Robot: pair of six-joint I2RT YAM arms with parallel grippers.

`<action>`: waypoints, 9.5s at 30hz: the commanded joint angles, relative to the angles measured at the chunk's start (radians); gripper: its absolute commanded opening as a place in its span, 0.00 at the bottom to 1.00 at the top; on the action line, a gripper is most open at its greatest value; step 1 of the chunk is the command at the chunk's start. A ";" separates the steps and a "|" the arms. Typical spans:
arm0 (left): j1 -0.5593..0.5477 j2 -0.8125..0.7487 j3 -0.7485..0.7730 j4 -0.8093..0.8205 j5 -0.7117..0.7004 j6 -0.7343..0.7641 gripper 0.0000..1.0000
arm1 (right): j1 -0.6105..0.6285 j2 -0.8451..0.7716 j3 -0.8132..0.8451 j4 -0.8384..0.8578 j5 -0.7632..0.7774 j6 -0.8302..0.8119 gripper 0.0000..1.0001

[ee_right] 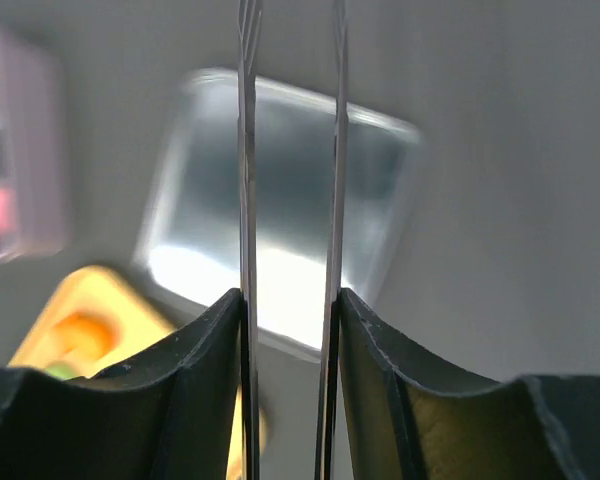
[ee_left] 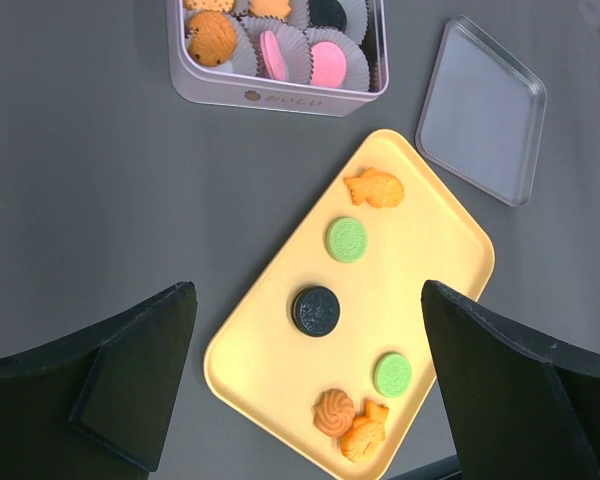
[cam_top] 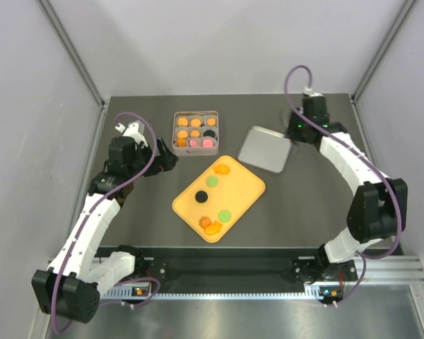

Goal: Pack the cookies

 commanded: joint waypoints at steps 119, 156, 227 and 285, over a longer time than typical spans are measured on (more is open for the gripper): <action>-0.100 0.667 0.409 0.353 0.244 -0.131 0.98 | 0.101 -0.060 0.039 0.049 -0.233 0.145 0.00; -0.077 0.657 0.411 0.295 0.370 -0.314 0.00 | 0.263 -0.221 -0.094 0.222 0.006 -0.159 0.71; 0.150 0.658 0.784 0.158 0.010 -0.254 0.82 | 0.366 0.061 0.284 0.207 -0.396 -0.316 0.00; 0.159 0.993 0.461 0.534 0.091 -0.139 0.84 | 0.110 1.138 0.820 1.201 -1.068 1.075 0.04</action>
